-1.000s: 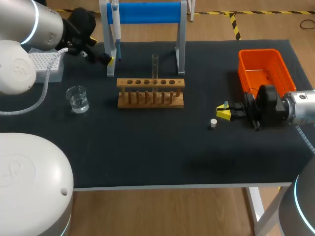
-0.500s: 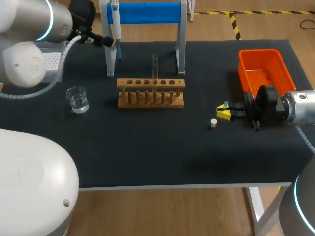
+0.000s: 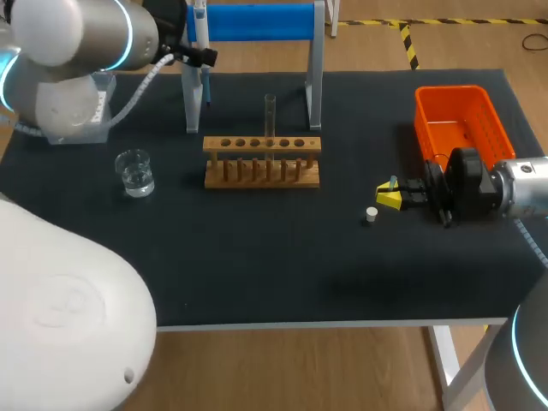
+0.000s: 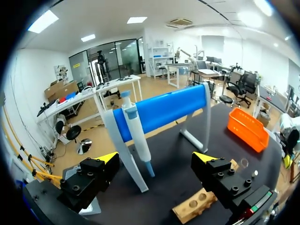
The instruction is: Invert the test tube, pick up the pipette, mount the tip to pipette, aspirate from beaker and dispense into the tube, eject the tip, return the pipette, and cap with the stopper.
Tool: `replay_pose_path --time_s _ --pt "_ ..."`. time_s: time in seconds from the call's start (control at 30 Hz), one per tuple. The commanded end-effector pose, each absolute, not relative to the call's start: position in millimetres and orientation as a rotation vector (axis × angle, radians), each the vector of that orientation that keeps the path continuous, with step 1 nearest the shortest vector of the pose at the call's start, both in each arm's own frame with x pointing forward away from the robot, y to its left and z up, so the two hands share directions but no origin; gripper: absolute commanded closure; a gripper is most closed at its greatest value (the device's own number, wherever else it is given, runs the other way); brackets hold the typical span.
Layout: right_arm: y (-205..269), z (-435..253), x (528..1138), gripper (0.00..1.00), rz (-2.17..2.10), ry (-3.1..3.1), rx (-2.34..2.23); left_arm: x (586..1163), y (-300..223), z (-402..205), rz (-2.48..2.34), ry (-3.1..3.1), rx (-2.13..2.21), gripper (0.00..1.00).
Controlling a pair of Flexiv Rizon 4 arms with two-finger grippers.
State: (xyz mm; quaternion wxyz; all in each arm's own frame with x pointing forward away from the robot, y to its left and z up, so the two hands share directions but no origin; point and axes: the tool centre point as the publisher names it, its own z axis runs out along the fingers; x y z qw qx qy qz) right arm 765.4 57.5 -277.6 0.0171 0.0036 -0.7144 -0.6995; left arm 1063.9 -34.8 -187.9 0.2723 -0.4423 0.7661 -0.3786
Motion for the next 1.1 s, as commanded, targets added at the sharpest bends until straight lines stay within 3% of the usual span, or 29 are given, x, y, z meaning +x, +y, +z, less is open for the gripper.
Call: replay_pose_path --time_s 0.03,1.1 --pt "57.2 -277.7 764.8 1.0 -2.175 -2.222 0.011 1080.0 -44.6 -200.6 -0.91 1.896 -1.224 0.0" --pt "57.2 -277.7 764.8 1.0 -2.175 -2.222 0.011 1117.4 -49.8 -197.2 -0.869 1.608 -1.348 0.0"
